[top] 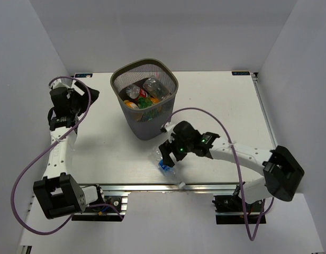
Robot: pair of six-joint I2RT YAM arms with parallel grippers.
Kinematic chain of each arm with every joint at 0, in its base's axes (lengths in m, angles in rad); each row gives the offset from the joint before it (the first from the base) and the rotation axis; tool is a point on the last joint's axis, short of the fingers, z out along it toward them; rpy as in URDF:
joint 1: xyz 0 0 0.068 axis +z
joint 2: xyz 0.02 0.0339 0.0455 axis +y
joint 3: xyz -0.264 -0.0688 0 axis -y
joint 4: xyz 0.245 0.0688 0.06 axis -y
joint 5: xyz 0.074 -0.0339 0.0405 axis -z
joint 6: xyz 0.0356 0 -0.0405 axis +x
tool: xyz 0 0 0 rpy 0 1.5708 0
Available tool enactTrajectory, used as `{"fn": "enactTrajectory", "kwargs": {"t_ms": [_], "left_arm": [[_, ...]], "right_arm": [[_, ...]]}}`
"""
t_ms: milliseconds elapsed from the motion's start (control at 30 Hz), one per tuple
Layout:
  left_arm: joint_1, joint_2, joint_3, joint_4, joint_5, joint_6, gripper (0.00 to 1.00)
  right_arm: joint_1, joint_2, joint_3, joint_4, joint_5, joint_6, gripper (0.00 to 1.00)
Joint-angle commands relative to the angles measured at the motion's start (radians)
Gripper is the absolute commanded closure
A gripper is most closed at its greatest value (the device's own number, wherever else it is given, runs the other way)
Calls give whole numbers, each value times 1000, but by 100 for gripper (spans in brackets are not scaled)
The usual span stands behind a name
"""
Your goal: Put the plastic bottles in the bin
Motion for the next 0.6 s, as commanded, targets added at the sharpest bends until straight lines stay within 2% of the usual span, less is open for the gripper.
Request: {"fn": "enactTrajectory", "kwargs": {"t_ms": [0,167,233,267,333,433,500,533,567], "left_arm": [[-5,18,-7,26,66,50,2],[-5,24,-8,20,52,73,2],[-5,23,-8,3,32,79,2],[-5,23,-8,-1,23,79,2],[-5,20,-1,-12,1,82,2],[-5,12,-4,-14,-3,88,2],[-5,3,-5,-15,-14,87,2],[-5,1,-5,-17,-37,82,2],[-5,-5,-5,-18,-52,79,2]], "right_arm": [[62,49,-11,93,-16,-20,11],[95,152,-17,91,-7,-56,11],[99,177,-21,90,-10,-56,15],[99,198,-17,82,-36,-66,22],[104,206,-11,62,-53,-69,27],[113,168,-15,38,-52,-82,42],[113,99,-23,21,-24,-48,57],[113,68,-29,19,38,-27,71],[103,7,-38,18,75,-4,75]]}}
